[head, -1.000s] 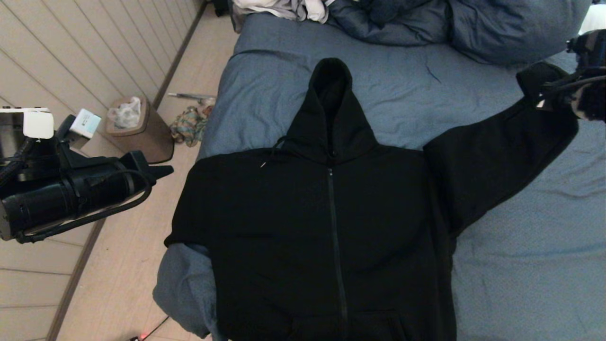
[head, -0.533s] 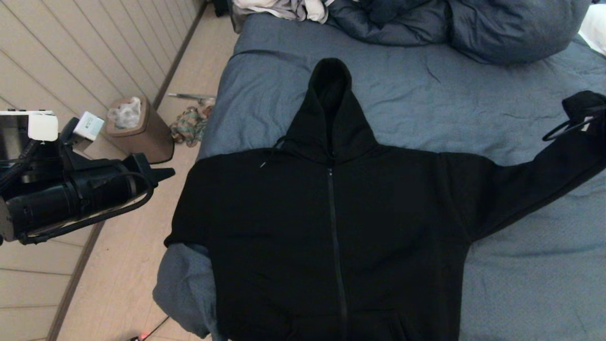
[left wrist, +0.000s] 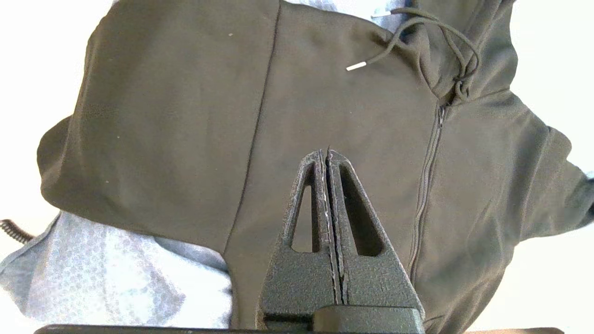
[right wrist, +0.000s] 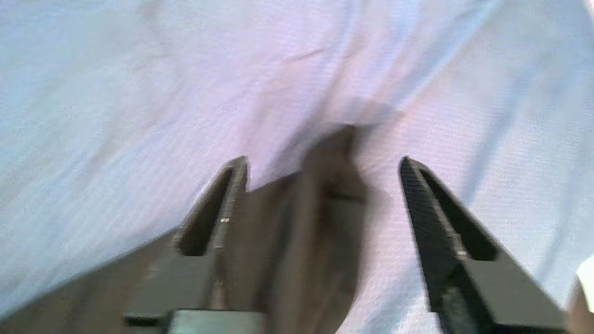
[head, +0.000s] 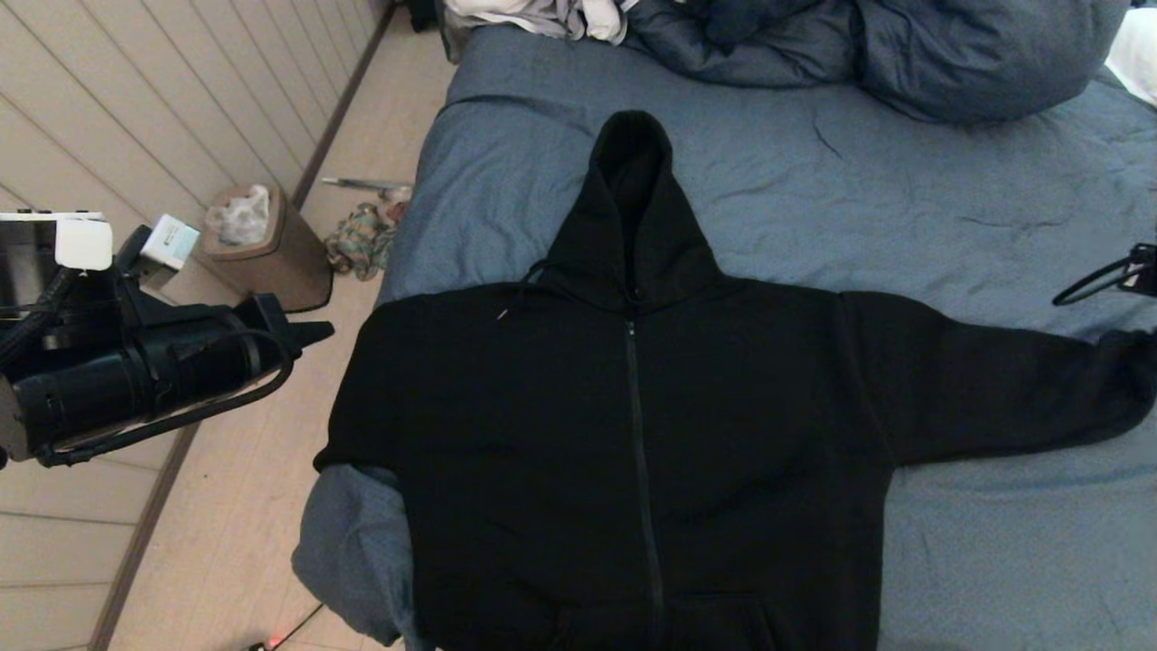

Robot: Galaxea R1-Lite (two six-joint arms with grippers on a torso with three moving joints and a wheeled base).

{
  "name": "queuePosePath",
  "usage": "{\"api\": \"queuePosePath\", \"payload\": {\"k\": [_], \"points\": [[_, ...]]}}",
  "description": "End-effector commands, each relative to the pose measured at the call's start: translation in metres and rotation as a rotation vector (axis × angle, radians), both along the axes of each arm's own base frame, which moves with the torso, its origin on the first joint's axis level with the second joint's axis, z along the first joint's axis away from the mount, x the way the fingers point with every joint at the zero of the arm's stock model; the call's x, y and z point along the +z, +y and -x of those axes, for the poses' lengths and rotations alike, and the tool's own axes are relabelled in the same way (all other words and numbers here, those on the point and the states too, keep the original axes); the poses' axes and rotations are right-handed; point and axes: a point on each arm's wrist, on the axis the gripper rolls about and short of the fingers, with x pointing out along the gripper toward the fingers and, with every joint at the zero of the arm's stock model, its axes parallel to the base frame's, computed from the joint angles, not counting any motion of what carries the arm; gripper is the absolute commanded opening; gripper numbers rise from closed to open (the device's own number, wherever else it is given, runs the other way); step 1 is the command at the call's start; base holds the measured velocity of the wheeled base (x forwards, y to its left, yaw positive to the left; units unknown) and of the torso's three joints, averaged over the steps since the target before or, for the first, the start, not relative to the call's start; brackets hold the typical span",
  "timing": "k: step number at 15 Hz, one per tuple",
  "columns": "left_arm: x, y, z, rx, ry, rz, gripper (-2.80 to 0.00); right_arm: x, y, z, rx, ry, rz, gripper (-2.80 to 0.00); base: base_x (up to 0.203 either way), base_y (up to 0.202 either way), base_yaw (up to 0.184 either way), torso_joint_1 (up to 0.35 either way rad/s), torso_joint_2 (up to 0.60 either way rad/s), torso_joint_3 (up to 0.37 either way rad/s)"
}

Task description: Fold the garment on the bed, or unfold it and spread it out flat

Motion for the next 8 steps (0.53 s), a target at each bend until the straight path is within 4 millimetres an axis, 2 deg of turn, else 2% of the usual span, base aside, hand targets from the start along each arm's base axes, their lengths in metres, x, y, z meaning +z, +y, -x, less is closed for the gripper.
{"api": "queuePosePath", "payload": {"k": [1, 3, 4, 6, 8], "points": [[0.002, 0.0, 0.001, -0.001, -0.007, 0.005, -2.8, 0.02, 0.012, 0.028, 0.066, -0.035, -0.001, 0.0, 0.0, 0.0, 0.0, 0.0, 0.0, 0.0], [0.007, 0.001, 0.005, -0.001, -0.028, 0.007, -2.8, 0.028, 0.026, 0.049, 0.102, -0.042, -0.006, 0.0, 0.0, 0.0, 0.0, 0.0, 0.0, 0.0], [0.013, 0.002, 0.012, 0.001, -0.054, 0.009, -2.8, 0.035, 0.037, 0.063, 0.136, -0.05, -0.008, -2.8, 0.0, 0.0, 0.0, 0.0, 0.0, 0.0], [0.03, 0.006, 0.031, 0.001, -0.123, 0.017, -2.8, 0.049, 0.062, 0.094, 0.232, -0.059, -0.023, -2.8, 0.0, 0.0, 0.0, 0.0, 0.0, 0.0], [0.039, 0.01, 0.054, -0.001, -0.164, 0.022, -2.8, 0.064, 0.094, 0.135, 0.309, -0.022, -0.075, -2.8, 0.0, 0.0, 0.0, 0.0, 0.0, 0.0]]}}
